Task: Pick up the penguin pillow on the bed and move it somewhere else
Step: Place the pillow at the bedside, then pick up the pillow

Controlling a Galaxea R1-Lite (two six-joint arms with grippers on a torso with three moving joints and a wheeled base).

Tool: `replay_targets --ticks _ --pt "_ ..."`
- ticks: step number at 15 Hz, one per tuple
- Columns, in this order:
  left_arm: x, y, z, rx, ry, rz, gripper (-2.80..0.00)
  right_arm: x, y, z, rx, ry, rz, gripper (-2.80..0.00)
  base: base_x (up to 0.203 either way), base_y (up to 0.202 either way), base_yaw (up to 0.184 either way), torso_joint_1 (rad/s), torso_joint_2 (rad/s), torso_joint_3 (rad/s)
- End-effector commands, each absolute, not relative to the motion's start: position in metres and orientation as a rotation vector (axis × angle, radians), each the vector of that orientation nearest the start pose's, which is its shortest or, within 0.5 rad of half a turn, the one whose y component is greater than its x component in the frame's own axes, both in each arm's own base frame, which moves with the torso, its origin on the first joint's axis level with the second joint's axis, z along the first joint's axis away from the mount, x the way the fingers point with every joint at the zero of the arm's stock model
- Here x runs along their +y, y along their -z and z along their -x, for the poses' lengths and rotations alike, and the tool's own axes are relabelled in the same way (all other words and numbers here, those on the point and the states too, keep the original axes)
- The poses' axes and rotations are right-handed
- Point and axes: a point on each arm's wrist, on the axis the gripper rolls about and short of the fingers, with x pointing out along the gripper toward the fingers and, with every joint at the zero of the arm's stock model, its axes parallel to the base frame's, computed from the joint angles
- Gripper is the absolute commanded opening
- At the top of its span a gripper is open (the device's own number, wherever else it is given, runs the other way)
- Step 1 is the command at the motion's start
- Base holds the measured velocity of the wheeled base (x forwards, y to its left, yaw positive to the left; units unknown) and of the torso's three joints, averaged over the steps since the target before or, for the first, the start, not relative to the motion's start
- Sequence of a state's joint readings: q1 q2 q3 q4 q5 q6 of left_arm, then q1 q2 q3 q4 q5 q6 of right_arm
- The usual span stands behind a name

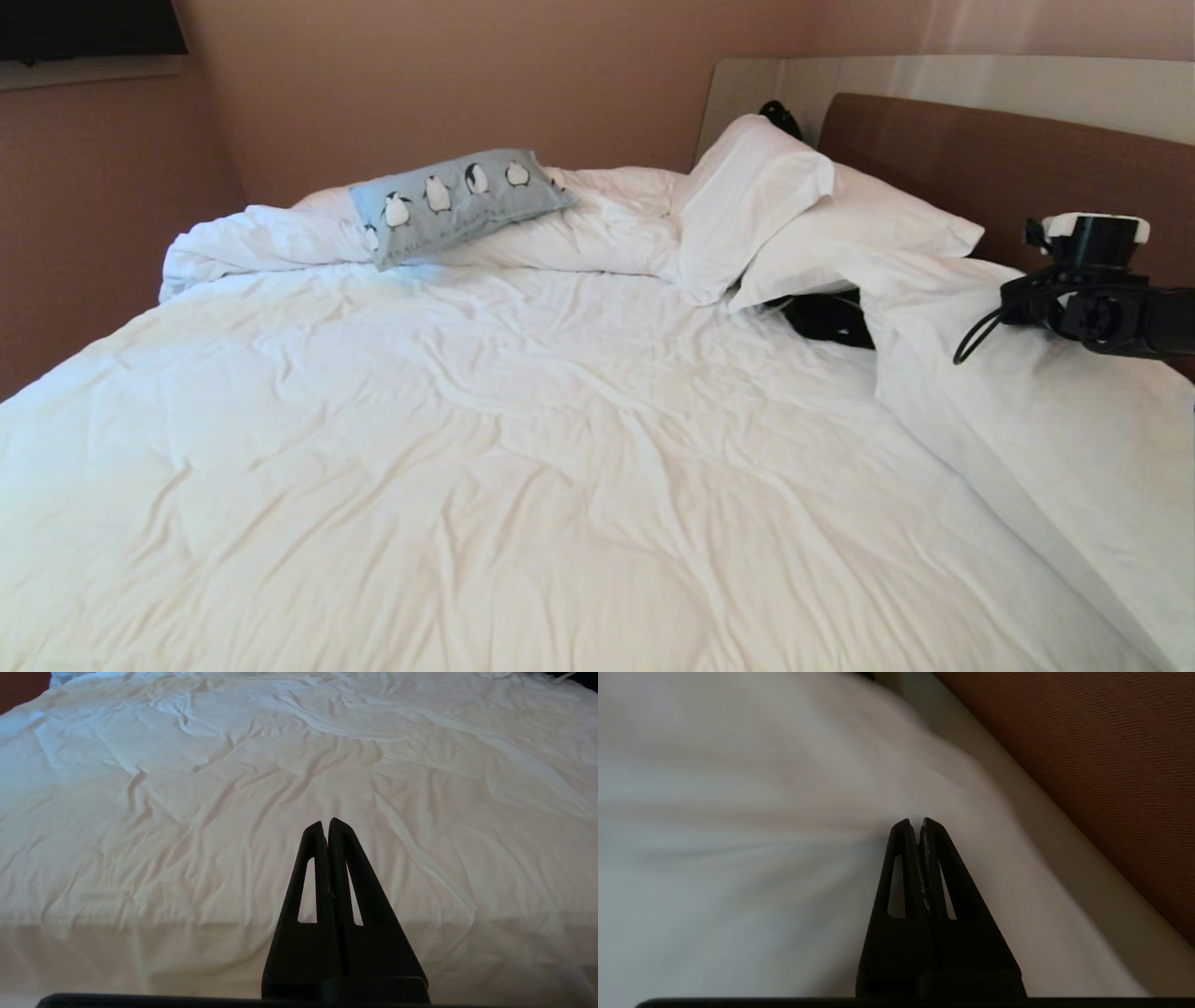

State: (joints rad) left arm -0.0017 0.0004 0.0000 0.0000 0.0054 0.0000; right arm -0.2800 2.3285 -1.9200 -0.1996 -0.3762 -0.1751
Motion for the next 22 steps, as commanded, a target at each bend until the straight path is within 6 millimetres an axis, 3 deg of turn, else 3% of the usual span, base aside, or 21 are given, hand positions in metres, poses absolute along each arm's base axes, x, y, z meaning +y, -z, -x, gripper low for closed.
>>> replay_targets --ticks 1,4,7,12,18,22 --pt "0.000 -0.075 0.023 0.000 -0.005 0.000 -2.80 -0.145 -0.198 -0.473 0.267 0.633 0.181 -2.80 0.000 0.000 0.000 0.000 0.00 0.000" --pt "0.000 -0.075 0.023 0.000 -0.005 0.000 -2.80 -0.137 -0.184 -0.480 0.294 0.609 0.185 -2.80 0.000 0.000 0.000 0.000 0.00 0.000" --pt "0.000 -0.076 0.023 0.002 -0.005 0.000 -2.80 -0.128 -0.186 -0.479 0.294 0.593 0.183 -2.80 0.000 0.000 0.000 0.000 0.00 0.000" --pt "0.000 -0.075 0.023 0.000 -0.005 0.000 -2.80 -0.109 -0.230 -0.451 0.215 0.564 0.115 -2.80 0.000 0.000 0.000 0.000 0.00 0.000" --pt "0.000 -0.075 0.023 0.000 -0.005 0.000 -2.80 -0.038 -0.289 -0.391 0.110 0.347 -0.005 -2.80 0.000 0.000 0.000 0.000 0.00 0.000" --pt "0.000 -0.075 0.023 0.001 -0.005 0.000 -2.80 0.018 -0.303 -0.345 0.100 0.189 -0.023 -2.80 0.000 0.000 0.000 0.000 0.00 0.000"
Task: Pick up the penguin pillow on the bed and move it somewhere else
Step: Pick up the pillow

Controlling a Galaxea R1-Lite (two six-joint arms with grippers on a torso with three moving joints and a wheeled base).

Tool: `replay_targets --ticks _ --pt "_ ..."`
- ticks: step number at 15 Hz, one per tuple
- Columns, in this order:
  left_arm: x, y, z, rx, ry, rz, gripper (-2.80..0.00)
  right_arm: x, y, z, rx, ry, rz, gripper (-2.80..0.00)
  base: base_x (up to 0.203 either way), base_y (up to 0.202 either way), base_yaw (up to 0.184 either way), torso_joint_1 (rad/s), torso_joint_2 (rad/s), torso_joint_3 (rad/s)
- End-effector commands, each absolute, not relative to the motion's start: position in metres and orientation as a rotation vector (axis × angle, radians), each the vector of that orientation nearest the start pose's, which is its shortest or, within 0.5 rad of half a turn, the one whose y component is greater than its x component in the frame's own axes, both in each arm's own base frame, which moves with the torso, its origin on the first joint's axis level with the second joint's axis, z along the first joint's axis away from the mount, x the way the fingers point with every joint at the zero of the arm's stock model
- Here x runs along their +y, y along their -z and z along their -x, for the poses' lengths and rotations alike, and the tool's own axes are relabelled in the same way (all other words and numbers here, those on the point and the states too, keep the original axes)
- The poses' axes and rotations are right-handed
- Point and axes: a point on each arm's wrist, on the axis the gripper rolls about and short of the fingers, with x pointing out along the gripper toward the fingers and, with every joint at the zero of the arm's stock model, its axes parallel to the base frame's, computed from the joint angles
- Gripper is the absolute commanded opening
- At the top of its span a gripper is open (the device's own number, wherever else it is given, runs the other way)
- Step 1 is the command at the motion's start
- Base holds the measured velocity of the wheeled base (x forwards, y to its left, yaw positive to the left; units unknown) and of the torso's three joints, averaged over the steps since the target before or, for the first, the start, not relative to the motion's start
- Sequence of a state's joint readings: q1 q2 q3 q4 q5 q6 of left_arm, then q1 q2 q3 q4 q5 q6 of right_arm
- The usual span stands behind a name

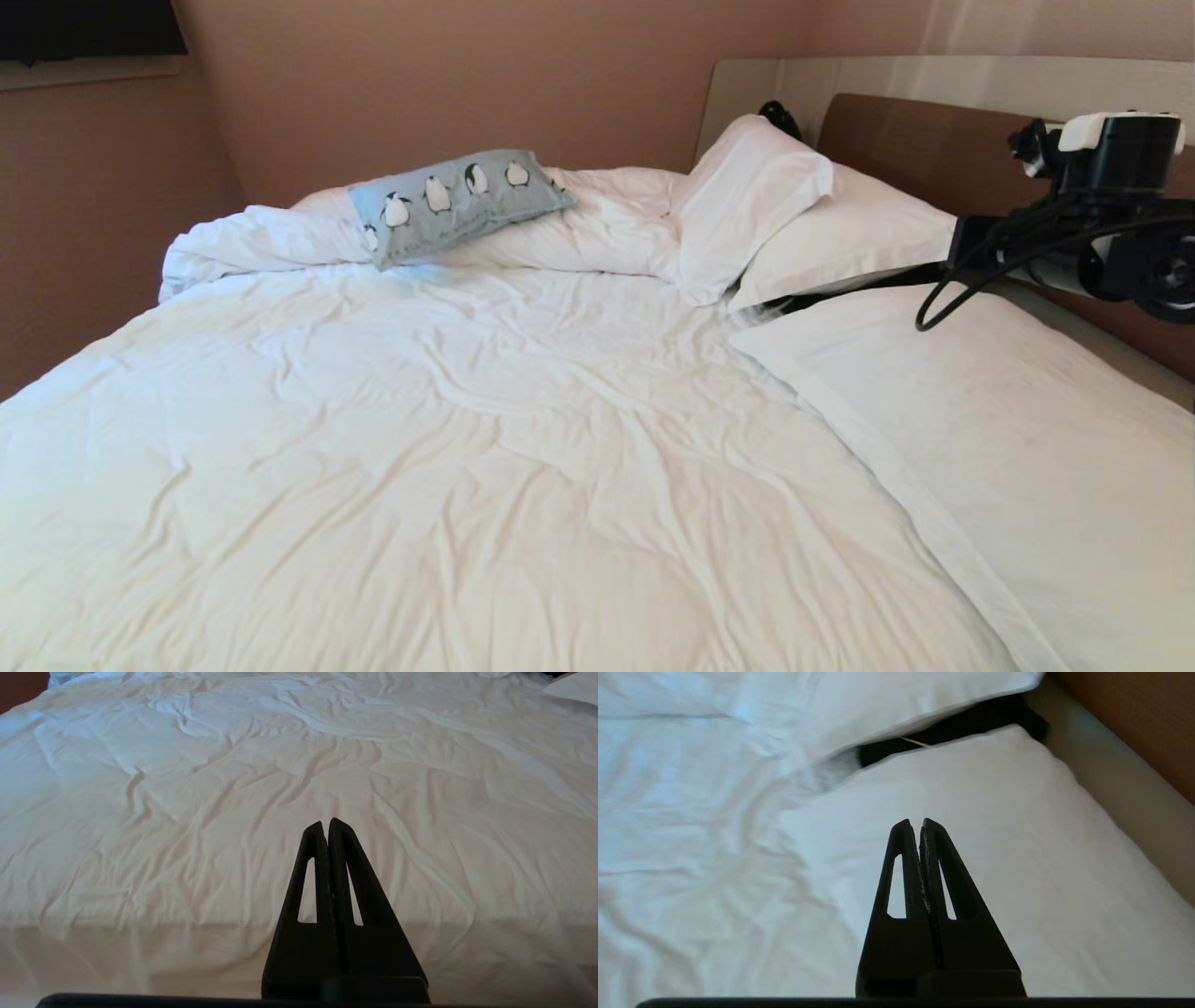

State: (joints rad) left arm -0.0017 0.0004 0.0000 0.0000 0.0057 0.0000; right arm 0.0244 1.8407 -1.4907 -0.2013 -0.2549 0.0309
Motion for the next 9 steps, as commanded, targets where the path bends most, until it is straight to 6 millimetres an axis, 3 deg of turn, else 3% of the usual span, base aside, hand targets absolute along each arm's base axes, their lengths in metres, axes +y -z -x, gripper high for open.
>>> replay_targets --ticks 1,4,9 --pt "0.000 -0.075 0.023 0.000 -0.005 0.000 -2.80 0.030 -0.305 -0.332 0.099 0.148 -0.019 -2.80 0.000 0.000 0.000 0.000 0.00 0.000" --pt "0.000 -0.075 0.023 0.001 -0.005 0.000 -2.80 0.050 -0.310 -0.300 0.094 0.076 -0.007 -2.80 0.000 0.000 0.000 0.000 0.00 0.000" --pt "0.000 -0.075 0.023 0.000 -0.005 0.000 -2.80 0.058 -0.311 -0.266 0.088 0.079 0.016 -2.80 0.000 0.000 0.000 0.000 0.00 0.000"
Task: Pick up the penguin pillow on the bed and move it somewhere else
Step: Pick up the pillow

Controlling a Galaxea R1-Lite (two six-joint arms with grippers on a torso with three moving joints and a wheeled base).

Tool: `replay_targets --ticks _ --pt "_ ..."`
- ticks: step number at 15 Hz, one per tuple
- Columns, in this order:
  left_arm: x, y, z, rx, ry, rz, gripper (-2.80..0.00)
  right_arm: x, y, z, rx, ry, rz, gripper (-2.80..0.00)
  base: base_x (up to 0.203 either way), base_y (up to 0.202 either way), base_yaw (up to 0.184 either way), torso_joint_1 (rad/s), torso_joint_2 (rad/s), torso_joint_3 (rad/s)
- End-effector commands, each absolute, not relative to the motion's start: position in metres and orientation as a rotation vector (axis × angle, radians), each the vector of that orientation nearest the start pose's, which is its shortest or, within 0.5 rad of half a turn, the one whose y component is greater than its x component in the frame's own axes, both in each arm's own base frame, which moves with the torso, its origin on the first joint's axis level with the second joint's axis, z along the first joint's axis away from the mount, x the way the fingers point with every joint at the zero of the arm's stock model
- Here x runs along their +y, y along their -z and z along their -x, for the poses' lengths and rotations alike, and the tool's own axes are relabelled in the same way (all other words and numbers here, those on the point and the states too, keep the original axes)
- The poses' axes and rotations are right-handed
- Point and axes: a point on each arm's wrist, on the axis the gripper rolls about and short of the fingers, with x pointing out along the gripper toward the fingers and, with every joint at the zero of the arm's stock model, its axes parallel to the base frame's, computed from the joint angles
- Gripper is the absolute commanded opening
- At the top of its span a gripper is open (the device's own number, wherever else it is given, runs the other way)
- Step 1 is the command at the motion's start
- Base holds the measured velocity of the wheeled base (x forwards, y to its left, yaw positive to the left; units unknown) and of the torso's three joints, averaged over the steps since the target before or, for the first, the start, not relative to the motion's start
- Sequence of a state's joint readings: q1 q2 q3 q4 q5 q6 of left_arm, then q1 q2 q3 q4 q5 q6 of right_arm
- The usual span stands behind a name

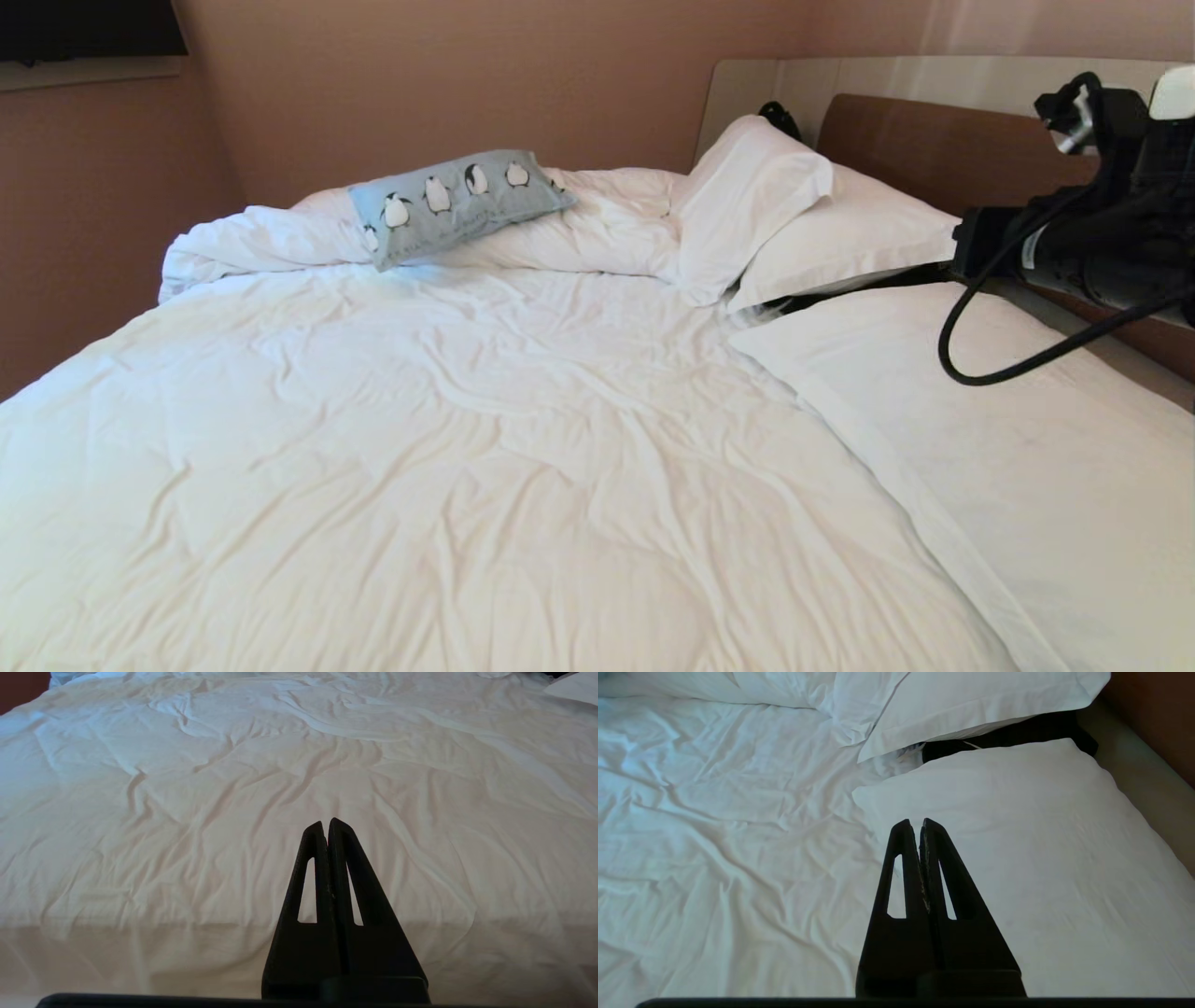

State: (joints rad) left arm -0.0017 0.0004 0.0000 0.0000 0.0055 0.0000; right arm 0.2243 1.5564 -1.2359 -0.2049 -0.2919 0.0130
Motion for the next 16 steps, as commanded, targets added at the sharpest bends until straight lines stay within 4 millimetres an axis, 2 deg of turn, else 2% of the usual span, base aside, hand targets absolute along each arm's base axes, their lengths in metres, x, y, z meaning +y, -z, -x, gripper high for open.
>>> replay_targets --ticks 1,3,5,7,12,14,16 --pt "0.000 -0.075 0.023 0.000 -0.005 0.000 -2.80 0.060 -0.309 -0.261 0.091 0.096 0.021 -2.80 0.000 0.000 0.000 0.000 0.00 0.000" --pt "0.000 -0.075 0.023 0.000 -0.005 0.000 -2.80 0.060 -0.301 -0.246 0.111 0.164 0.035 -2.80 0.000 0.000 0.000 0.000 0.00 0.000" --pt "0.000 -0.075 0.023 0.001 -0.005 0.001 -2.80 0.052 -0.297 -0.221 0.111 0.242 0.040 -2.80 0.000 0.000 0.000 0.000 0.00 0.000" --pt "0.000 -0.076 0.023 0.002 -0.005 0.000 -2.80 0.040 -0.286 -0.183 0.109 0.282 0.042 -2.80 0.000 0.000 0.000 0.000 0.00 0.000" --pt "0.000 -0.076 0.023 0.001 -0.005 0.000 -2.80 0.006 -0.257 -0.072 0.016 0.350 0.026 -2.80 0.000 0.000 0.000 0.000 0.00 0.000" --pt "0.000 -0.075 0.023 0.000 -0.005 0.001 -2.80 -0.005 -0.246 -0.033 -0.011 0.404 0.038 -2.80 0.000 0.000 0.000 0.000 0.00 0.000" --pt "0.000 -0.075 0.023 0.000 -0.005 0.000 -2.80 -0.015 -0.237 -0.004 -0.002 0.459 0.058 -2.80 0.000 0.000 0.000 0.000 0.00 0.000"
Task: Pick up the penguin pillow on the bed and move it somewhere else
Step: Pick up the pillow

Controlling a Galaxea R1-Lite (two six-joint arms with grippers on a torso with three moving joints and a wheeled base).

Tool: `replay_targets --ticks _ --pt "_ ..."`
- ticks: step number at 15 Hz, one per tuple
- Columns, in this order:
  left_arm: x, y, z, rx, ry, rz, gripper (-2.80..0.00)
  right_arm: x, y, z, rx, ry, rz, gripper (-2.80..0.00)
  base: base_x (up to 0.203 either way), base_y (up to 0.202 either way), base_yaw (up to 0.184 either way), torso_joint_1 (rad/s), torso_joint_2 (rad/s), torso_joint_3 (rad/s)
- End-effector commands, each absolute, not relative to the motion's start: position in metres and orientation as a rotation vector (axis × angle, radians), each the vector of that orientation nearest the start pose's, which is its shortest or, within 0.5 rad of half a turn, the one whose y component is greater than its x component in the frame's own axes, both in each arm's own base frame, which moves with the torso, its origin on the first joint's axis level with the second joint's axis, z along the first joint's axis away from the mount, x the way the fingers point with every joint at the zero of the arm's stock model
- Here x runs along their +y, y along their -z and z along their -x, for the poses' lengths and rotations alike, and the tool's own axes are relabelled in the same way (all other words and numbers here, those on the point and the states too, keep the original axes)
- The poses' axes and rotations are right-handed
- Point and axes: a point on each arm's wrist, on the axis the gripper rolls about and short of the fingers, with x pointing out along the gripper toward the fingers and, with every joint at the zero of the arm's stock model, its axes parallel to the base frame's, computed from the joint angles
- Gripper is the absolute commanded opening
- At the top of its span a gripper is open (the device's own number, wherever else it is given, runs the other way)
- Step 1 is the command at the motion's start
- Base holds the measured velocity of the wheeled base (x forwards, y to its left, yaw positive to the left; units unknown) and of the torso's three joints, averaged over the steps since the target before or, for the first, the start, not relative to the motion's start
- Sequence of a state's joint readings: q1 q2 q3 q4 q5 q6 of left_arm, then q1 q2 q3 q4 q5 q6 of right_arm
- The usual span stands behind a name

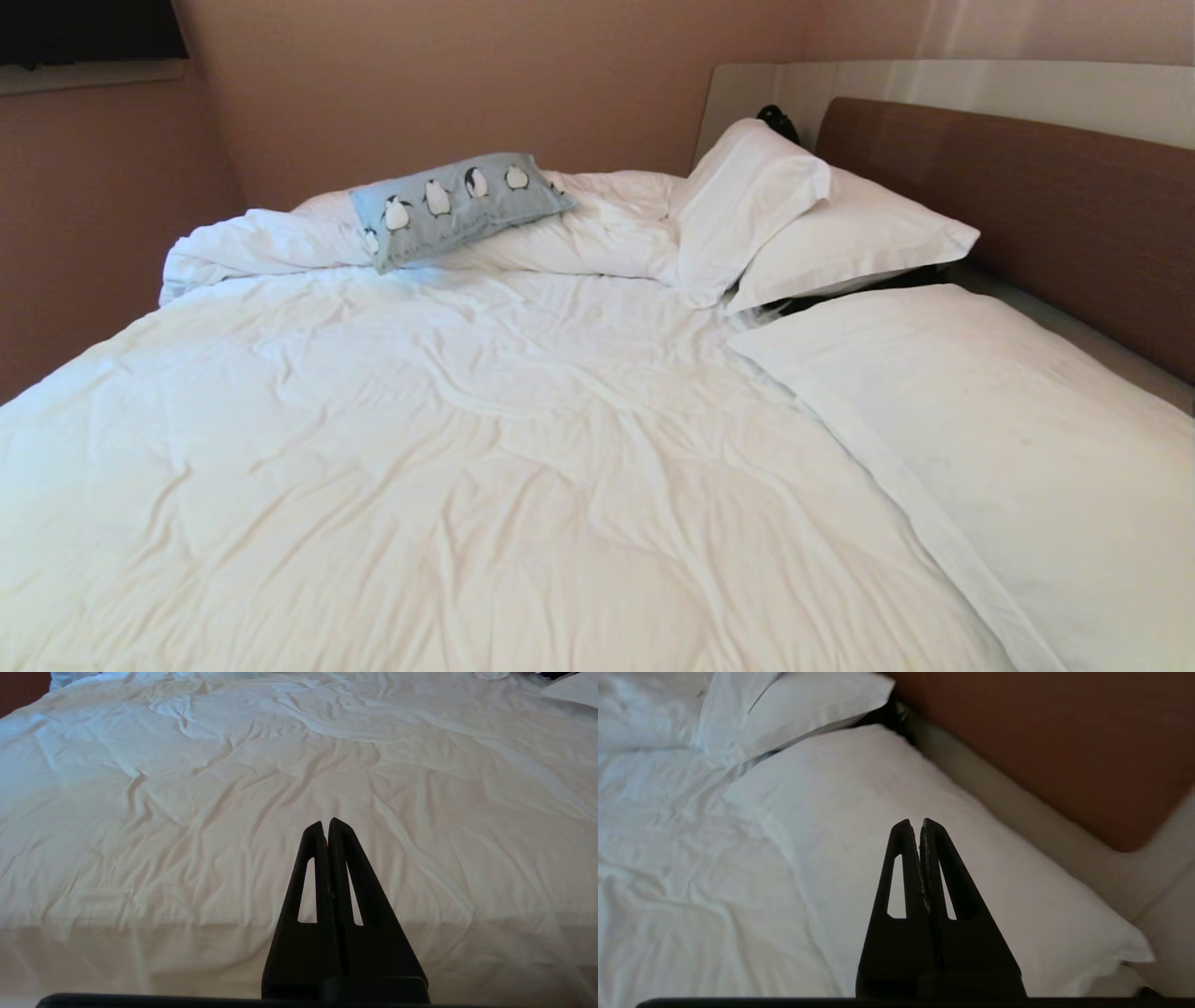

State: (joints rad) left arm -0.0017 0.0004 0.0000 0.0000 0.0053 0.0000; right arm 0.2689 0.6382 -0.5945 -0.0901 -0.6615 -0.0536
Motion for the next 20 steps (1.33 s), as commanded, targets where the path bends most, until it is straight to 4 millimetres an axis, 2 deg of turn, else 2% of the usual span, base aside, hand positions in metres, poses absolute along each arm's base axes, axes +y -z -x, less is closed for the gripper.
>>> replay_targets --ticks 1,6,11,17,20 --pt "0.000 -0.075 0.023 0.000 -0.005 0.000 -2.80 -0.018 -0.233 0.007 0.021 0.477 0.075 -2.80 0.000 0.000 0.000 0.000 0.00 0.000" --pt "0.000 -0.075 0.023 0.000 -0.005 0.000 -2.80 -0.019 -0.226 0.015 0.060 0.522 0.092 -2.80 0.000 0.000 0.000 0.000 0.00 0.000" --pt "0.000 -0.076 0.023 0.002 -0.005 0.000 -2.80 -0.022 -0.212 0.043 -0.034 0.582 0.044 -2.80 0.000 0.000 0.000 0.000 0.00 0.000" --pt "0.000 -0.075 0.023 0.000 -0.005 0.000 -2.80 -0.017 -0.218 0.051 -0.050 0.710 0.072 -2.80 0.000 0.000 0.000 0.000 0.00 0.000" --pt "0.000 -0.075 0.023 0.000 -0.005 0.000 -2.80 -0.014 -0.207 0.072 -0.126 0.731 0.078 -2.80 0.000 0.000 0.000 0.000 0.00 0.000"
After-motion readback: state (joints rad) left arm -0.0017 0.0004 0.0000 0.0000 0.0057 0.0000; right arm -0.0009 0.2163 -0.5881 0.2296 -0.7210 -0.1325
